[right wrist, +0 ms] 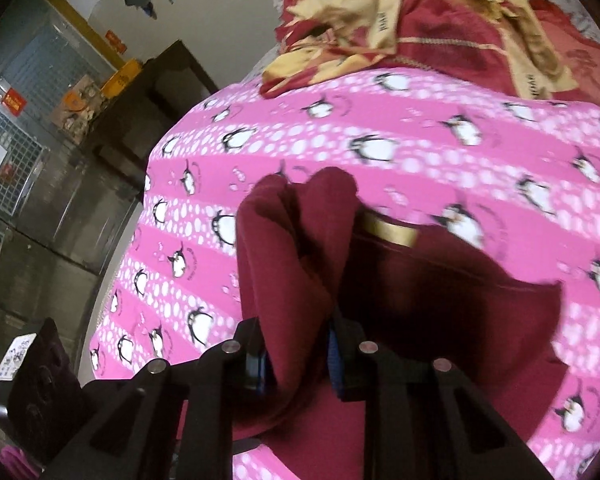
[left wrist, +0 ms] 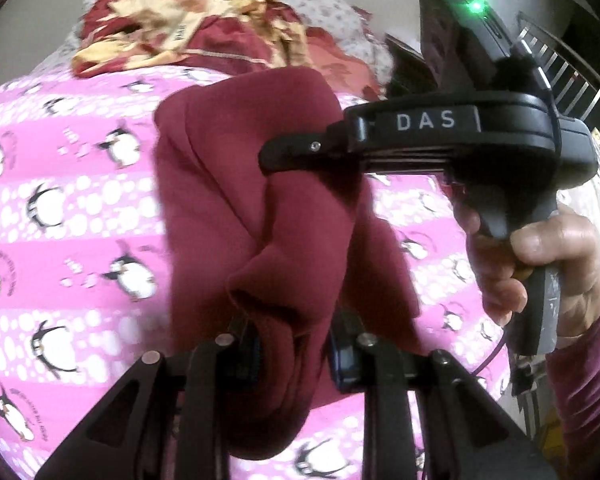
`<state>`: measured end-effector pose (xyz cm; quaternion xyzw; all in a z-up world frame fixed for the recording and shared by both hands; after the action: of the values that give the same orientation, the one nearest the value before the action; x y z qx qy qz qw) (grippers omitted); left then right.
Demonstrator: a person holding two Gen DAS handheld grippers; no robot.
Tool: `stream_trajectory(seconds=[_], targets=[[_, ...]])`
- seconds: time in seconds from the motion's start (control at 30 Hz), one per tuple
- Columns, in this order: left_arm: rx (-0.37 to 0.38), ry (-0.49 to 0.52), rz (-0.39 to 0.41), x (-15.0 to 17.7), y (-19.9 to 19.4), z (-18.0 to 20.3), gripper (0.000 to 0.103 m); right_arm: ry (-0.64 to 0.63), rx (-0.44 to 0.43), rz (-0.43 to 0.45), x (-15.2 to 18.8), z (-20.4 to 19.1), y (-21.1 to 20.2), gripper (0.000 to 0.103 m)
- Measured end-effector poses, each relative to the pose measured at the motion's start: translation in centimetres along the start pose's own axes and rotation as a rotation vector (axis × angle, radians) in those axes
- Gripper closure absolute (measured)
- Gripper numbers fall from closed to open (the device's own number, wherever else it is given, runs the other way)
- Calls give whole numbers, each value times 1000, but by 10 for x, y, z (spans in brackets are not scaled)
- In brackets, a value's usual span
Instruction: Fold small clothes
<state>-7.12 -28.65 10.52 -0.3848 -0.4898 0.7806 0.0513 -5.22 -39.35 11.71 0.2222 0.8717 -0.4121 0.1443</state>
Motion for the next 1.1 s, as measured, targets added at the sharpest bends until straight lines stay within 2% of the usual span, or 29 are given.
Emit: stream_trajectory(seconds=[0.23,0.47,0.67,0.83,0.87,0.9,0.93,1.0,1.03,1.1], targets=[[14,77,-25,4,9,61,80,62,30,65,25,44,-54,80],[40,95,-85,12,35,105,80,130,53,91,51,90,-85,80],[32,117,-118,21,53,125,79,202,38,111,66,123,-89,80],[9,109,-146,26,66,127,78,221,63,110,72,141,-73,78],[12,108,-148,27,64,127,74,217,66,117,74,143,-71,76],[22,112,-151,28,61,127,66,218,77,122,75,144,-71,72],[47,122,-154,28,53,127,62,226,92,132,76,146,-73,63],[73,142,-141,28,38,127,48,246,96,153,80,148,-83,60],[80,165,-109,28,23,124,45,255,89,172,84,147,-91,60],[59,202,-56,27,7,114,35,256,92,189,89,143,-102,59]])
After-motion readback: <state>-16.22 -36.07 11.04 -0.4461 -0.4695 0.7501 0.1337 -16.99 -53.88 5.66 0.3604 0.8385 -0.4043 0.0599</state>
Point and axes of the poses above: each gripper's, at about its wrist camera, not at the fingertips, and y roughly the way its jaws point, z to its right, x to its underside, the point moved 3 cm from there along y, roughly the way its jaws point, and after that the axes turned 15 degrees about -x, right-handed, at the moved point
